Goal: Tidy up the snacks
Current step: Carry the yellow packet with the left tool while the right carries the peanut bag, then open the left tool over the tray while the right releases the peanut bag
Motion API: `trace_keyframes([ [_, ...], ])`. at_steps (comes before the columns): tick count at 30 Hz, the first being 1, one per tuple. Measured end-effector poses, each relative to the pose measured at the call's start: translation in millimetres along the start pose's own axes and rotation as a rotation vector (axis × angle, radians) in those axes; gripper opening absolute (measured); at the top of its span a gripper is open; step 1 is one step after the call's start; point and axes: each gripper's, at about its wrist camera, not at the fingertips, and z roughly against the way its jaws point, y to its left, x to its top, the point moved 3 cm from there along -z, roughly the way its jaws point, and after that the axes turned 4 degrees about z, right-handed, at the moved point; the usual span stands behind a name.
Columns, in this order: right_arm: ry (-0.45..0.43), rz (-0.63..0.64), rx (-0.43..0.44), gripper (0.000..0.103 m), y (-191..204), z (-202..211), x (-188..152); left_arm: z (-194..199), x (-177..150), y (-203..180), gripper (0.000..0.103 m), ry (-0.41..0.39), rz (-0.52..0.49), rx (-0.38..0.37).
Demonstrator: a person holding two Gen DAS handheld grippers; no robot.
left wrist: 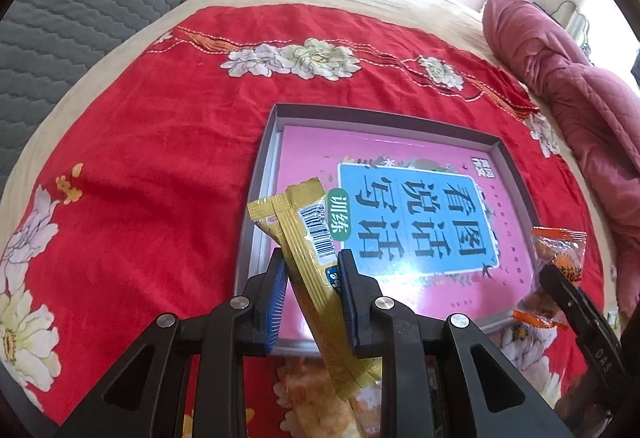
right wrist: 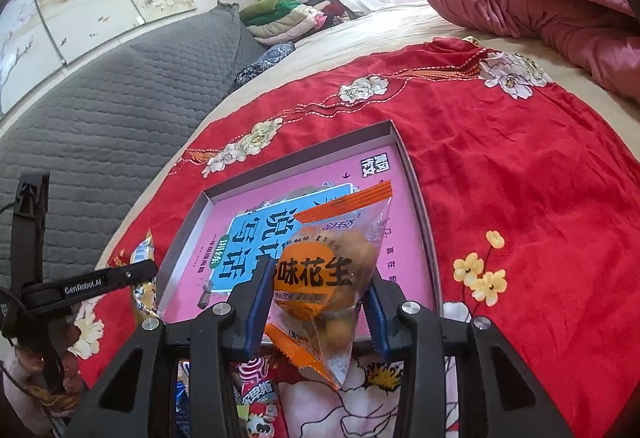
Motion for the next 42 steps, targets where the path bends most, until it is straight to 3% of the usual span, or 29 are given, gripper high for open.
trace_keyframes([
  [6, 0.037, 0.038, -0.043, 0.042, 2, -15, -5, -16, 2, -1, 0.026, 0.009, 0.006, 0.023],
  [27, 0.041, 0.064, -0.135, 0.042, -10, -24, -9, -35, 9, -12, 0.026, 0.013, 0.015, 0.047],
  [42, 0.042, 0.057, -0.149, 0.042, -13, -22, -7, -50, 11, -12, 0.027, 0.076, 0.051, 0.011],
])
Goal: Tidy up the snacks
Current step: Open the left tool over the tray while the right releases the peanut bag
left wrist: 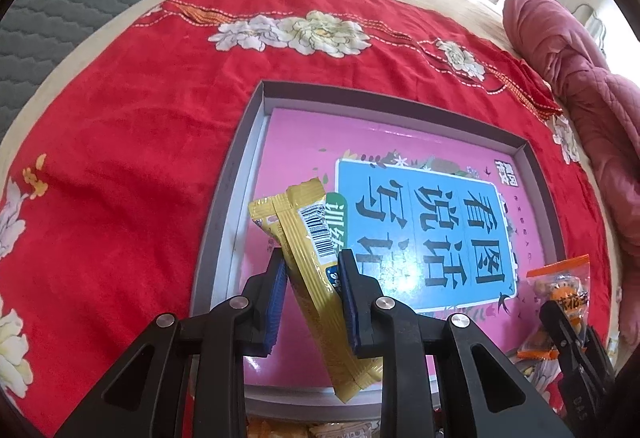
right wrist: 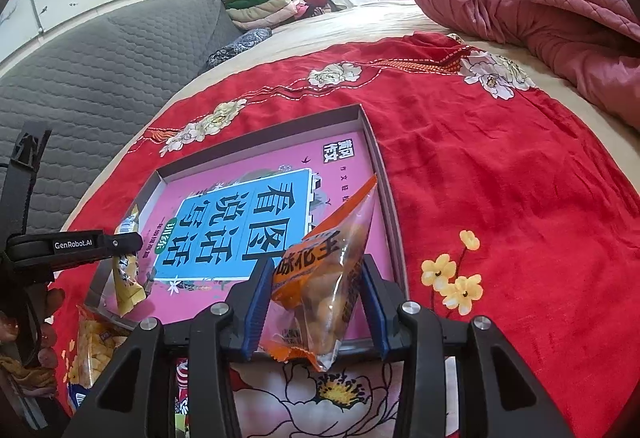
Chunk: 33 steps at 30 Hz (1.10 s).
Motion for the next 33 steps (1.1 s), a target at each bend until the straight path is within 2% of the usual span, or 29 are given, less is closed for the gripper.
trace_keyframes([
  [9, -0.008, 0.018, -0.015, 0.046, 1, 2, 1, 5, -1, 2, 0.036, -0.005, -0.013, 0.016],
  [13, -0.022, 0.026, -0.032, 0.058, 1, 5, 2, 8, -2, 3, 0.042, -0.005, -0.011, 0.010],
  [19, -0.029, 0.017, -0.026, 0.059, 0, 7, 3, 19, 0, 5, 0.046, -0.018, -0.007, -0.005],
  [33, -0.080, 0.043, -0.048, 0.068, 4, 19, 10, 45, -1, 10, 0.048, -0.054, -0.012, -0.032],
])
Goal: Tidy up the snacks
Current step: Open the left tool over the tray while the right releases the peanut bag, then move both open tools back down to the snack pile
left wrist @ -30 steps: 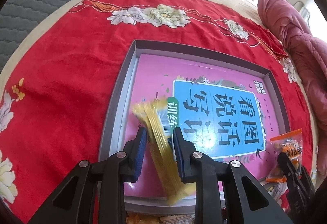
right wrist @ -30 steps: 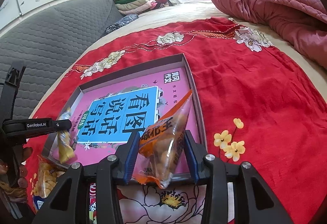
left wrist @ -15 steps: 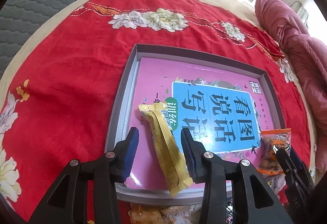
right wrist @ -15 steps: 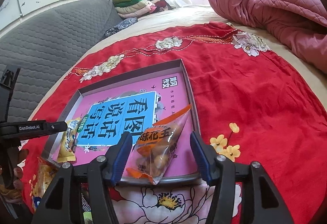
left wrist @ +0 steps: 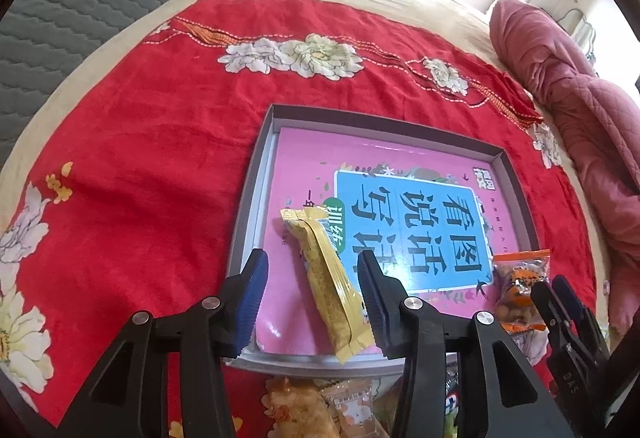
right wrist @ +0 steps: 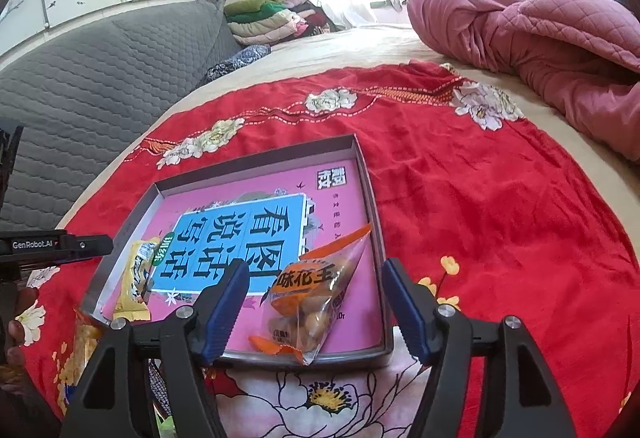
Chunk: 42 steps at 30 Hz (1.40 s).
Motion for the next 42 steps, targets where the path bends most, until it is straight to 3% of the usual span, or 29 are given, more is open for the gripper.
trace_keyframes([
  [4, -0.025, -0.004, 0.006, 0.068, -1, 7, 4, 12, 0, 0, 0.048, -0.025, -0.008, -0.014],
  [9, -0.050, -0.010, 0.017, 0.076, -2, 14, 7, 25, -3, 3, 0.049, -0.041, -0.014, -0.027],
  [13, -0.057, -0.009, 0.028, 0.076, -3, 17, 8, 34, -8, 5, 0.058, -0.045, -0.017, -0.031],
  [42, -0.068, -0.003, 0.039, 0.078, 3, 55, 1, 59, -40, 26, 0.059, -0.002, -0.045, -0.025],
])
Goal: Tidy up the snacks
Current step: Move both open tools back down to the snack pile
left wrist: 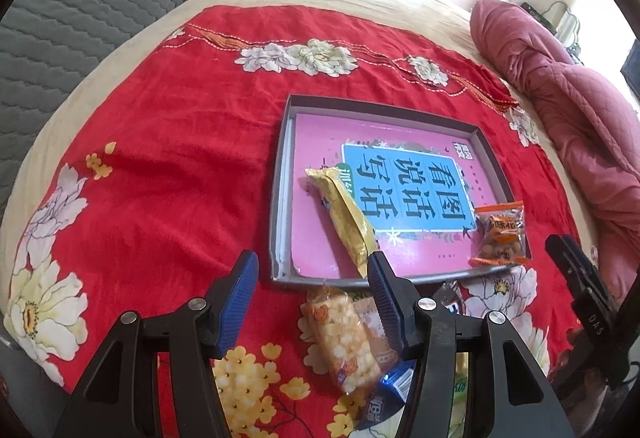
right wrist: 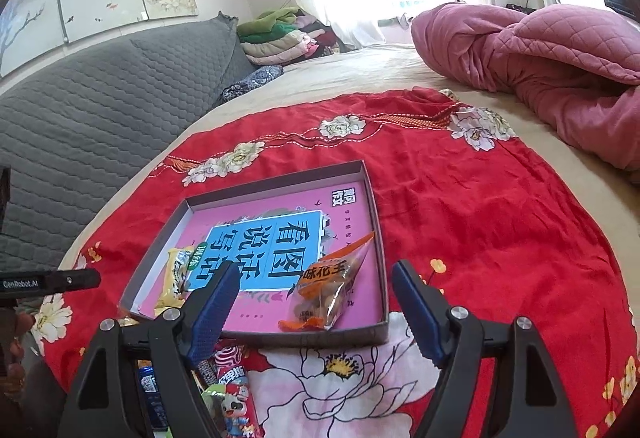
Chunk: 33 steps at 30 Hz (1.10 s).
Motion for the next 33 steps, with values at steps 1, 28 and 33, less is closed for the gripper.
trace_keyframes([
  [1, 0.000, -0.002, -0.003, 0.079, 0, 1, 0, 1, -1, 0, 0.059, -0.001, 0.000, -0.003],
  [28, 0.050, 0.062, 0.038, 0.080, 34, 29, -18, 11, -29, 4, 0.061, 0.036, -0.043, 0.002],
  [33, 0.071, 0.088, 0.058, 0.080, 44, 33, -25, 11, -36, 1, 0.061, 0.047, -0.055, -0.002],
])
